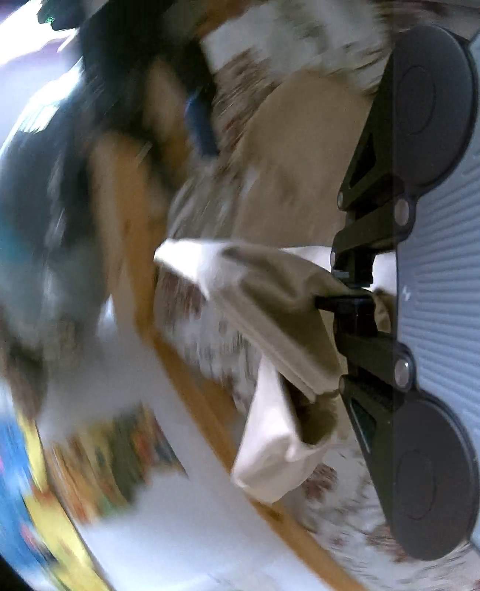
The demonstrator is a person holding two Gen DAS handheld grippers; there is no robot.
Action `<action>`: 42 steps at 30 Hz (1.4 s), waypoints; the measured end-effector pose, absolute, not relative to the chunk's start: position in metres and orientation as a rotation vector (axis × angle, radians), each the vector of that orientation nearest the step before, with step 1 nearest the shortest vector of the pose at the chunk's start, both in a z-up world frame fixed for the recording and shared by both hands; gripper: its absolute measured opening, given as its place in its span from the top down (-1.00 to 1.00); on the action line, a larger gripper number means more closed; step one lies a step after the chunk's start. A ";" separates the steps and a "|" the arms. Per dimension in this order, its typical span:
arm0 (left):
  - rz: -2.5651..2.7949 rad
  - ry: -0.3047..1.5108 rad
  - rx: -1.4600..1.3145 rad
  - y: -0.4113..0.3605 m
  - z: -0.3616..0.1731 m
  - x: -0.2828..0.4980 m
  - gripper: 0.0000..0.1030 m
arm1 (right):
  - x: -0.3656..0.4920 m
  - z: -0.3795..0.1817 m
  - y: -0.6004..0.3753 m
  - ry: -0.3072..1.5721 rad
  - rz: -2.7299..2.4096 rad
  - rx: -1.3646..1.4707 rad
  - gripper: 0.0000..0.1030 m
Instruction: Fold large clothes
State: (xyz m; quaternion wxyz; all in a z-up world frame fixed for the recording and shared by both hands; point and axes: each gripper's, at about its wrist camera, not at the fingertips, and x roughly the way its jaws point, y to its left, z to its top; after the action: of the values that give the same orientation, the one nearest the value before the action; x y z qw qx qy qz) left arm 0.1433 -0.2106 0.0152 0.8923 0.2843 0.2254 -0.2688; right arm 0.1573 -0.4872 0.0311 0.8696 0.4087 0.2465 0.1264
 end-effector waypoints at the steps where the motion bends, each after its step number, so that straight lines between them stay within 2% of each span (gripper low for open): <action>1: -0.581 0.465 0.644 -0.220 0.008 0.136 0.94 | 0.156 0.021 -0.494 0.519 0.282 0.937 -0.32; 3: -0.614 0.466 0.741 -0.238 -0.006 0.123 0.94 | 0.156 0.001 -0.501 0.548 0.326 1.087 -0.62; 7: -0.664 0.477 0.838 -0.254 -0.024 0.110 0.92 | 0.165 -0.039 -0.500 0.648 0.378 1.271 -0.68; 10: -0.752 0.509 0.864 -0.248 -0.032 0.101 0.85 | 0.171 -0.047 -0.502 0.697 0.334 1.225 -0.68; 12: -0.827 0.552 0.833 -0.244 -0.033 0.100 0.81 | 0.176 -0.052 -0.503 0.721 0.349 1.181 -0.81; 14: -0.871 0.579 0.804 -0.242 -0.035 0.099 0.80 | 0.183 -0.055 -0.503 0.744 0.350 1.149 -0.83; 19: -0.857 0.610 0.721 -0.239 -0.035 0.107 0.80 | 0.176 -0.065 -0.522 0.613 0.430 1.371 -0.92; 21: -0.865 0.615 0.710 -0.243 -0.036 0.111 0.80 | 0.175 -0.059 -0.521 0.585 0.460 1.339 -0.93; 23: -0.872 0.605 0.728 -0.245 -0.038 0.109 0.80 | 0.178 -0.046 -0.513 0.602 0.443 1.195 -0.93; 26: -0.885 0.610 0.707 -0.249 -0.041 0.115 0.80 | 0.186 -0.040 -0.497 0.641 0.428 1.027 -0.78; 28: -0.899 0.624 0.671 -0.248 -0.040 0.117 0.79 | 0.191 -0.046 -0.491 0.666 0.449 1.020 -0.39; 30: -0.904 0.630 0.637 -0.244 -0.039 0.119 0.79 | 0.192 -0.047 -0.487 0.678 0.439 0.973 0.28; 33: -0.915 0.646 0.551 -0.235 -0.032 0.126 0.75 | 0.194 -0.046 -0.484 0.662 0.419 0.894 0.72; 35: -0.931 0.663 0.452 -0.226 -0.025 0.131 0.58 | 0.194 -0.042 -0.484 0.637 0.378 0.803 0.80; 38: -0.978 0.676 0.260 -0.204 -0.014 0.135 0.30 | 0.196 -0.039 -0.477 0.616 0.320 0.672 0.82; 40: -1.023 0.654 0.170 -0.185 -0.005 0.132 -0.15 | 0.196 -0.037 -0.473 0.605 0.294 0.599 0.83; 42: -1.034 0.620 0.118 -0.166 0.002 0.127 -0.19 | 0.195 -0.037 -0.470 0.598 0.273 0.553 0.83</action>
State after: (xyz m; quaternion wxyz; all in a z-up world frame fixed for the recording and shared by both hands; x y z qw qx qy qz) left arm 0.1265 -0.1659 0.0015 0.8220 0.0554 0.2915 -0.4861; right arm 0.1951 -0.4704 -0.0374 0.9092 0.2680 0.2897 0.1325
